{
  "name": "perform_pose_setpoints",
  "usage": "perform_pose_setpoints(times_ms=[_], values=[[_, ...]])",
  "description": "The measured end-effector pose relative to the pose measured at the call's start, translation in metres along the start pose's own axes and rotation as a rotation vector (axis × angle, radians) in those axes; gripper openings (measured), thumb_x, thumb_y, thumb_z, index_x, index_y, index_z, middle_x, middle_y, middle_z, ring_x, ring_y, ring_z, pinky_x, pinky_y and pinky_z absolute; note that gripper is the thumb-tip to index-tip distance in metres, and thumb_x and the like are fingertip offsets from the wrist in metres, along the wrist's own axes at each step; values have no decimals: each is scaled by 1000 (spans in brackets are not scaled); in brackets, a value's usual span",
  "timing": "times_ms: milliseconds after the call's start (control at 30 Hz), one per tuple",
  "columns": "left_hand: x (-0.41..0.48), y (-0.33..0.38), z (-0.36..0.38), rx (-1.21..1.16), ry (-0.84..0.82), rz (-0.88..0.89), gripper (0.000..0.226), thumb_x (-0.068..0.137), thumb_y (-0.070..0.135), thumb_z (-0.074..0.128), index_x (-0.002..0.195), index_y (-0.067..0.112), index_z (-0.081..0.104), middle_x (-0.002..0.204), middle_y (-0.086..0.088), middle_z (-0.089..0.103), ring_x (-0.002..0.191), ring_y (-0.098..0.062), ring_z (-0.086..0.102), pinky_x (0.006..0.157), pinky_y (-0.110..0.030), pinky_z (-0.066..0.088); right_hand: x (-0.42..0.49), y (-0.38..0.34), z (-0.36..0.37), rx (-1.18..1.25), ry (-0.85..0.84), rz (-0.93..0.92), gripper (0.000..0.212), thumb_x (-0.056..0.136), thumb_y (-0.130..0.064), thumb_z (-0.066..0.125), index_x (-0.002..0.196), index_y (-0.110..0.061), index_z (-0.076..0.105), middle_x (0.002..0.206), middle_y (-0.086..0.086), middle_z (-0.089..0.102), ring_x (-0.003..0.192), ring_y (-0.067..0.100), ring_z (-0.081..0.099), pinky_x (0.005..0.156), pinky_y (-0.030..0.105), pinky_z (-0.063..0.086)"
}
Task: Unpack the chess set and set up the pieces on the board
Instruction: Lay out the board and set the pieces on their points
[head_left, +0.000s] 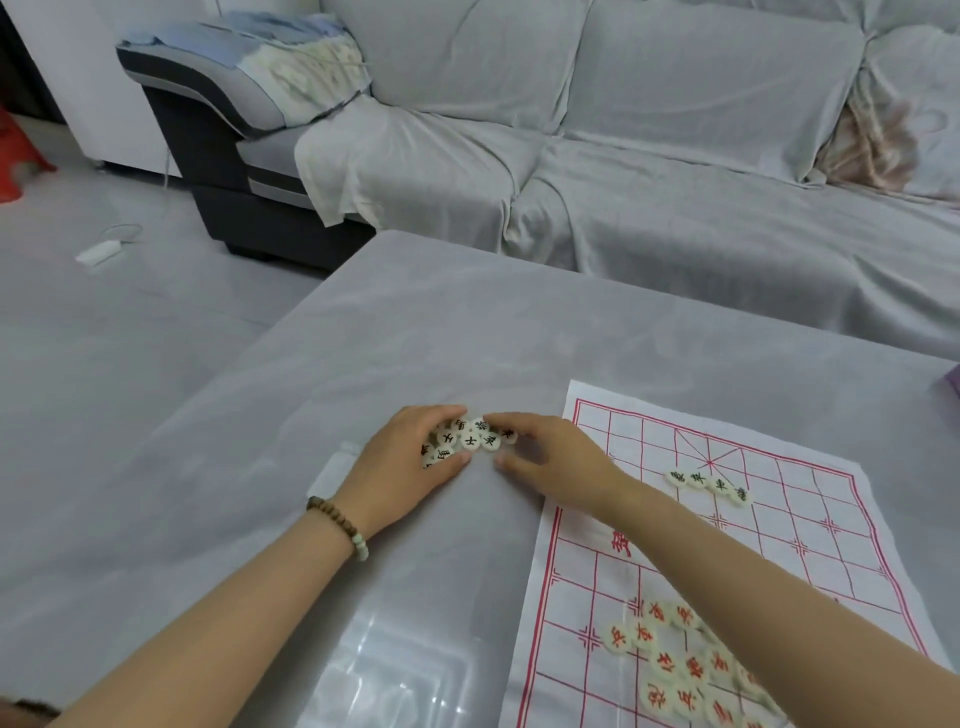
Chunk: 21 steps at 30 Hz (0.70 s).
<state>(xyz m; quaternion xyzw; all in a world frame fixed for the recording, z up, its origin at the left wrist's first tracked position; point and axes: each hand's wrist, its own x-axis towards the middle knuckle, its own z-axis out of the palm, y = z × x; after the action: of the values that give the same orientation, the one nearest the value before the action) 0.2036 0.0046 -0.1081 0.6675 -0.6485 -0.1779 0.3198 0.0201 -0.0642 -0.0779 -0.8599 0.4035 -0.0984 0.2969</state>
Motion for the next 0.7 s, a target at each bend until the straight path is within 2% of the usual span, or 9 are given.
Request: perform_pose_setpoints(times_ms=[100,300,433,533,700], values=[[-10,3,-4,-14,17,-23,44,81,33,68,123,29,54,113,15,55,106,-1,46,90,-14,34,-7,-6,5,-25,84,-19,40,86,-23,63,125,-28,58,125,-11,60,114,9,54,99,27,41],[-11,6,-8,87,11,20,35,76,42,69,109,31,61,98,14,58,95,-5,48,83,-21,39,-12,-12,11,70,198,-2,23,81,-17,68,104,-20,70,107,-5,67,96,11,58,86,21,43],[-6,7,-9,112,2,18,33,74,48,69,102,32,61,93,16,56,91,-4,48,81,-23,39,-7,-12,12,113,204,-13,19,81,-14,68,99,-18,71,102,-4,68,89,6,57,76,11,41],[-1,9,-10,111,-5,19,32,75,45,70,102,30,62,95,15,58,93,-6,50,85,-27,40,-1,-9,12,119,215,-14,19,80,-13,69,97,-18,71,96,-5,70,84,3,56,70,4,38],[4,14,-14,179,-20,12,32,75,46,70,102,30,63,95,13,60,93,-7,51,82,-23,32,4,-5,11,144,189,-42,22,79,-12,71,100,-17,69,94,-6,69,82,4,57,68,5,40]])
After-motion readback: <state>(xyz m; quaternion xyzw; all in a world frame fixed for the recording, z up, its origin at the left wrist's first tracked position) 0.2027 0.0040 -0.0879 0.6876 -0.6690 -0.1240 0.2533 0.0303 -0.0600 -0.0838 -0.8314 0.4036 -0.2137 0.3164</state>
